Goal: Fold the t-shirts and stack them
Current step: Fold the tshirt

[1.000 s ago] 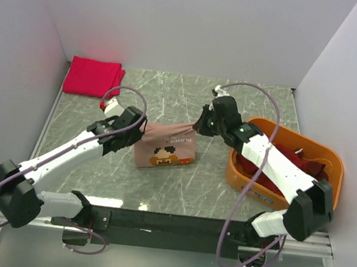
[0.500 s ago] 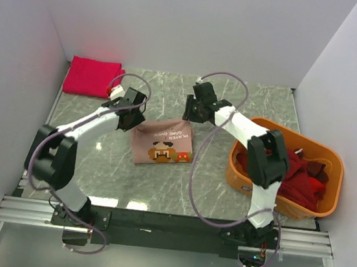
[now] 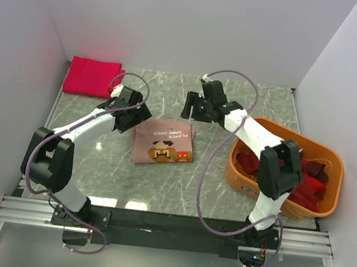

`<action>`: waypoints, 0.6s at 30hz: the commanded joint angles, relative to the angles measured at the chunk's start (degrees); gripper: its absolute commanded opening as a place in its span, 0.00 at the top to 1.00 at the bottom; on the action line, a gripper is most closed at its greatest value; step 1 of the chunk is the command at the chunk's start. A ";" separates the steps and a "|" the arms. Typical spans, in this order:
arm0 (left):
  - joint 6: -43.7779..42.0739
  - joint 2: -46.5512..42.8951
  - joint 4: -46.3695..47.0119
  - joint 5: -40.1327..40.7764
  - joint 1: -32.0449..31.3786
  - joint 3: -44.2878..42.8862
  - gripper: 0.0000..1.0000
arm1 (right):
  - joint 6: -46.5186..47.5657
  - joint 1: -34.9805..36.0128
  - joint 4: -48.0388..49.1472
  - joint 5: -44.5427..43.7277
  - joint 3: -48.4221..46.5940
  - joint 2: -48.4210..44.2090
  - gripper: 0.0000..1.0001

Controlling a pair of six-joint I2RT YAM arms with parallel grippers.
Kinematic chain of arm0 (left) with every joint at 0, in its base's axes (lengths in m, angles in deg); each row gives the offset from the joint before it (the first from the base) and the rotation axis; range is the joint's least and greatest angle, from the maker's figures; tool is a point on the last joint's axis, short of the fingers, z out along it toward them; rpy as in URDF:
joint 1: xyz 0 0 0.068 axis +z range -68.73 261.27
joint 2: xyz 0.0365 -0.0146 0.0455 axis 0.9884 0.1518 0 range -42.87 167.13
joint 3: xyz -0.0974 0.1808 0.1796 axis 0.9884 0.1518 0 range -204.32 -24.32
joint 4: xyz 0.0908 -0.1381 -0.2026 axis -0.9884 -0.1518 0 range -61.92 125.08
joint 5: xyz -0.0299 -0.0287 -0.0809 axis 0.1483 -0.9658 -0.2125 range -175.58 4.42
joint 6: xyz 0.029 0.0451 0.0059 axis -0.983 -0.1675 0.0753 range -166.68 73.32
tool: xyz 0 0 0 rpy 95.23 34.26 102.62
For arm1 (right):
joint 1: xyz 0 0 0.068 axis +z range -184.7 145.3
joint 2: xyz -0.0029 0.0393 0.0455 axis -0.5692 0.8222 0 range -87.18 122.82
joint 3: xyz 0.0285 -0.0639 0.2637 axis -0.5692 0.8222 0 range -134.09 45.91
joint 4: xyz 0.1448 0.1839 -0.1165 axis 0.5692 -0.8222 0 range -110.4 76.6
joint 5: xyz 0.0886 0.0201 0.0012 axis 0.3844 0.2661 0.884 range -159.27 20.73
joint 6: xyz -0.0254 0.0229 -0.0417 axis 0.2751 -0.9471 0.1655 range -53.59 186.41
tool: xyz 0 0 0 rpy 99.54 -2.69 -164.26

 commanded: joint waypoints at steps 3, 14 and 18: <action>-3.84 -0.35 3.54 -2.99 -0.28 1.11 0.03 | -1.28 0.05 5.43 4.27 8.75 -6.22 0.26; -6.31 13.18 1.70 -1.06 -0.19 -8.29 0.39 | 0.83 -0.29 2.88 -0.57 -0.02 4.84 0.35; -6.14 15.21 1.08 -0.45 -0.19 -9.79 0.61 | 1.53 -0.29 -0.01 -2.59 -4.60 9.41 0.38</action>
